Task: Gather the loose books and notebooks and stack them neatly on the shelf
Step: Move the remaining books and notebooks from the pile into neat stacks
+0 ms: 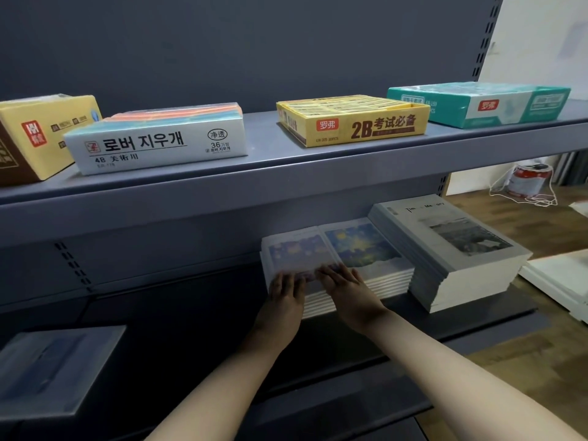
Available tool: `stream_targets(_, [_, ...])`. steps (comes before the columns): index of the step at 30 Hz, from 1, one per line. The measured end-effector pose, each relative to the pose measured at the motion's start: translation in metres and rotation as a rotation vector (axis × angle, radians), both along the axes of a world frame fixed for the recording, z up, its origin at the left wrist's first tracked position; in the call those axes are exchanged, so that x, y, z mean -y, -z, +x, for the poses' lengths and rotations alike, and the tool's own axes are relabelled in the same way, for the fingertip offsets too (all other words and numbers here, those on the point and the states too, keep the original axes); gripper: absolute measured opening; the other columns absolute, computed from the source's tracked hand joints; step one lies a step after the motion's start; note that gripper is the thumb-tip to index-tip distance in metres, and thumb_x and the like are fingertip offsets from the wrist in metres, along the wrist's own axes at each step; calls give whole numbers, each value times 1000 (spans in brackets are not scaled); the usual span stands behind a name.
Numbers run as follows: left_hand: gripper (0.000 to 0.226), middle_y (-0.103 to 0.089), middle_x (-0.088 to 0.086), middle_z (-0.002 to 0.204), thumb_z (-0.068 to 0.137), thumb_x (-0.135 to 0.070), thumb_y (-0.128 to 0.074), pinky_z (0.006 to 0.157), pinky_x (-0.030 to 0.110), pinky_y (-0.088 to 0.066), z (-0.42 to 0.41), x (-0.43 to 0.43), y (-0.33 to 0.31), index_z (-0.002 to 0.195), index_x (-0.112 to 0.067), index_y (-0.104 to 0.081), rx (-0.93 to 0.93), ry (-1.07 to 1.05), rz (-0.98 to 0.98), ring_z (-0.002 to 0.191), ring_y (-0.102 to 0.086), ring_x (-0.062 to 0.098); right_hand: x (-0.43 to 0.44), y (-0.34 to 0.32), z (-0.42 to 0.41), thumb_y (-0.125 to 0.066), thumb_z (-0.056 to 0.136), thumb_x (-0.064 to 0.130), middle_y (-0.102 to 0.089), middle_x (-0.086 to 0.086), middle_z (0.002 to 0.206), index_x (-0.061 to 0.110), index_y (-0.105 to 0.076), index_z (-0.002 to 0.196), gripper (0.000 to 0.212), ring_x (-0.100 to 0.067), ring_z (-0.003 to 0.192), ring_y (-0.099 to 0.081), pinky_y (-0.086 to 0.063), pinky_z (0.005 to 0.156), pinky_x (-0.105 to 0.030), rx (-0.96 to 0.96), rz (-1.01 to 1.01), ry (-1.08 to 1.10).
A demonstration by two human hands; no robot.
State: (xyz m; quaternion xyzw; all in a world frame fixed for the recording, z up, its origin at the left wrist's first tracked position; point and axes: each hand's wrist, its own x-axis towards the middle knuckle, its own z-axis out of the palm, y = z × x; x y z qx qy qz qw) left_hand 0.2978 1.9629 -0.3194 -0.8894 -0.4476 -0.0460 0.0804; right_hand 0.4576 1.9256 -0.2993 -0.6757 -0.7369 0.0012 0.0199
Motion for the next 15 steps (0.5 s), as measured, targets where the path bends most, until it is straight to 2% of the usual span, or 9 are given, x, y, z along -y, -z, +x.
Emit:
stream_targets(1, [59, -19, 23, 153, 91, -1, -36, 117, 46, -19, -1, -1, 0, 147, 0, -20, -27, 7, -13, 141, -14, 42, 0, -2, -2, -31, 95, 7, -8, 1, 159, 18, -11, 151, 60, -31, 145, -5, -10, 115, -45, 2, -11, 12])
stream_targets(3, [59, -6, 14, 157, 96, -4, -32, 119, 40, -5, -4, -1, -3, 150, -7, -8, -3, 15, -72, 144, -2, 33, 5, -6, -9, -28, 97, 7, -3, 3, 159, 19, -6, 151, 60, -29, 146, 1, -5, 114, -54, 14, -53, 60])
stream_targets(5, [56, -3, 7, 158, 101, -16, -31, 118, 39, -4, -11, 0, -2, 151, -15, -6, 91, 26, -88, 145, 1, 29, 11, -9, -15, -27, 97, 7, 4, 3, 159, 19, 0, 151, 62, -26, 146, 8, 0, 112, -60, 44, -77, 82])
stream_targets(7, [57, 4, 6, 159, 103, -26, -27, 118, 39, -1, -24, 5, -3, 151, -16, 1, 147, -43, -163, 145, 4, 28, 18, -11, -22, -31, 95, 5, 6, 2, 159, 19, 1, 151, 66, -24, 145, 12, 4, 113, -59, 63, -61, 43])
stream_targets(11, [61, 9, 7, 158, 102, -40, -20, 118, 38, 3, -63, 16, 2, 150, -15, 9, 109, -185, -215, 146, 6, 27, 26, -11, -46, -39, 90, 4, 1, 3, 158, 20, -3, 151, 73, -23, 144, 16, 9, 112, -55, 118, 10, -132])
stream_targets(15, [61, 11, 8, 158, 101, -46, -16, 118, 41, 4, -112, 23, 2, 151, -17, 4, 32, -319, -266, 145, 9, 32, 18, -5, -87, -39, 96, 20, 1, 0, 159, 21, -8, 151, 63, -25, 145, 10, 14, 110, -53, 131, 85, -254])
